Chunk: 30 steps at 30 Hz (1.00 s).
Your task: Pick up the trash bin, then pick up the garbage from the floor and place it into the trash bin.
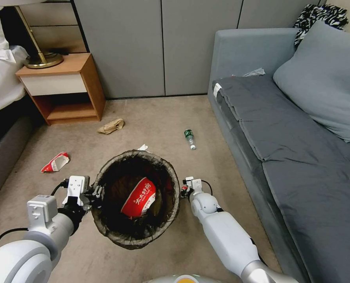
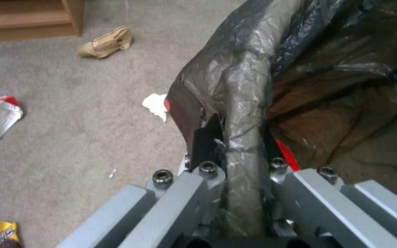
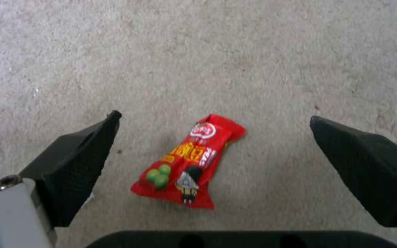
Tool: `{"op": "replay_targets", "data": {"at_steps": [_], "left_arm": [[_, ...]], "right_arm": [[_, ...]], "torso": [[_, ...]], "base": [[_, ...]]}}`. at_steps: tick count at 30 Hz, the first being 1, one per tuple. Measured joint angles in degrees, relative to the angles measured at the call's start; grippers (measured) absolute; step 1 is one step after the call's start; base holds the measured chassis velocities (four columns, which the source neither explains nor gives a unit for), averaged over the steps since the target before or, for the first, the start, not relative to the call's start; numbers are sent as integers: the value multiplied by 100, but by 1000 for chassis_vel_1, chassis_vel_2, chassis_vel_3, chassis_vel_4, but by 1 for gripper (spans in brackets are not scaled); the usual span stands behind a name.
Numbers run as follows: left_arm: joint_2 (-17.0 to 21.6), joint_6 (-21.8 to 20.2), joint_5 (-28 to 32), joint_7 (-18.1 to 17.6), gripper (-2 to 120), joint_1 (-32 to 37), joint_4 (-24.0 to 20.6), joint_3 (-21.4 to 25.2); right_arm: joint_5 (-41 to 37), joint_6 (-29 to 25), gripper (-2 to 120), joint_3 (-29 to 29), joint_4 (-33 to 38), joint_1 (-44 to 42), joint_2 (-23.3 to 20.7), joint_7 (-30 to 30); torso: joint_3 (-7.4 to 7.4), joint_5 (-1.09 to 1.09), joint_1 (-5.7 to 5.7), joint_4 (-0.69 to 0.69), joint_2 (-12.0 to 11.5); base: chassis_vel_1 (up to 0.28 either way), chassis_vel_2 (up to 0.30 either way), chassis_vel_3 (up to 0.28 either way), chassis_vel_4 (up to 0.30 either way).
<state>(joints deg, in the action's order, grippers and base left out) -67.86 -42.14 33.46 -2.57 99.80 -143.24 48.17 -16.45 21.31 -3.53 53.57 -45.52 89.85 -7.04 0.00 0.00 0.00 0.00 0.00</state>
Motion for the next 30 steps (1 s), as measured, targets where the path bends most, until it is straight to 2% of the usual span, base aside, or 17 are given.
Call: {"op": "replay_targets", "data": {"at_steps": [13, 30], "left_arm": [[-31, 0, -36, 4, 1, -13, 0, -32], [-13, 0, -42, 7, 1, -81, 0, -44]], "right_arm": [[350, -215, 100, -140, -602, 283, 216, 144], [620, -385, 100, -419, -1207, 489, 233, 262]], "torso": [[0, 0, 0, 0, 0], [0, 1, 0, 0, 0]], "base": [[0, 0, 0, 0], [0, 0, 0, 0]]}}
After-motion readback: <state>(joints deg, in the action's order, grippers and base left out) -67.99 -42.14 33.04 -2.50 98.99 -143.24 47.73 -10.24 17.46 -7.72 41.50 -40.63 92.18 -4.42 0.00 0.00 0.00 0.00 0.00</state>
